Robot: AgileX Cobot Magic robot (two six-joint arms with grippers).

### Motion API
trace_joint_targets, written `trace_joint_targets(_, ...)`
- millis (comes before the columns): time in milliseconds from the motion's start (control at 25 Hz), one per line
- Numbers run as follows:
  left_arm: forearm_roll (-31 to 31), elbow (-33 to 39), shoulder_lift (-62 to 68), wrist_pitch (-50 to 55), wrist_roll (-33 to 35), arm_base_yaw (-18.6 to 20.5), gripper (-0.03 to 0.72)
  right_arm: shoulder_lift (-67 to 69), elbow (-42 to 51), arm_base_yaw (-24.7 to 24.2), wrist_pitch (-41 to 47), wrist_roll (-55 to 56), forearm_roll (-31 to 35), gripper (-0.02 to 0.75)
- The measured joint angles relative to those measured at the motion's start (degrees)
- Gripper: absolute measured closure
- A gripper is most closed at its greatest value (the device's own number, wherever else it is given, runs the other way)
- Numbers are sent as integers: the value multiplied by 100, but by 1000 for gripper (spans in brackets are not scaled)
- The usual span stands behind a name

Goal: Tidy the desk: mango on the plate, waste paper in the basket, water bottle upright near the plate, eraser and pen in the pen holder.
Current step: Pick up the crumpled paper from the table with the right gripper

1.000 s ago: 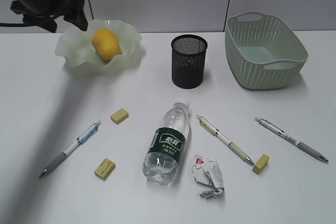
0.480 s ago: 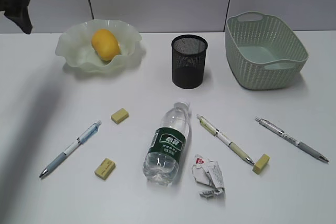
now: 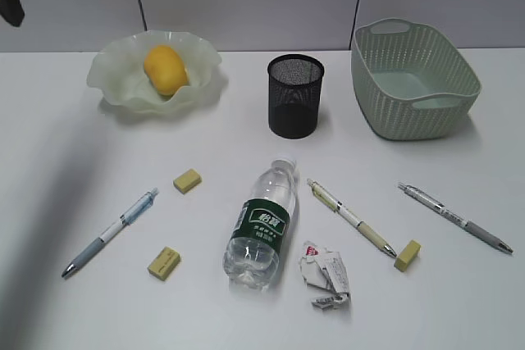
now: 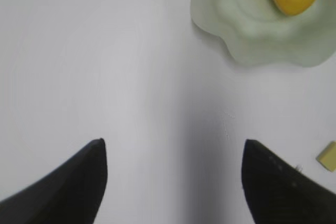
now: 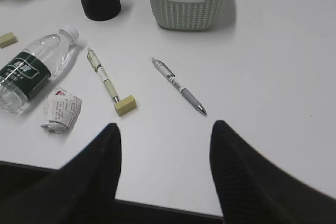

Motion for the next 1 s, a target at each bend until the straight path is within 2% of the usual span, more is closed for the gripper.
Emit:
trace_joint_targets(160,79,716,-970,17,0,-43,95,0,0,0,0,0,0,302)
trace_joint_targets(400,114,2650,-2907,-319,0,-43,97,0,0,0,0,0,0,302)
trace_joint_targets(640,114,4218,-4903,-352,0,-43,97,0,0,0,0,0,0,302)
trace_joint_targets(1000,119,5581,-7749,-120,0,-43,97,0,0,0,0,0,0,303)
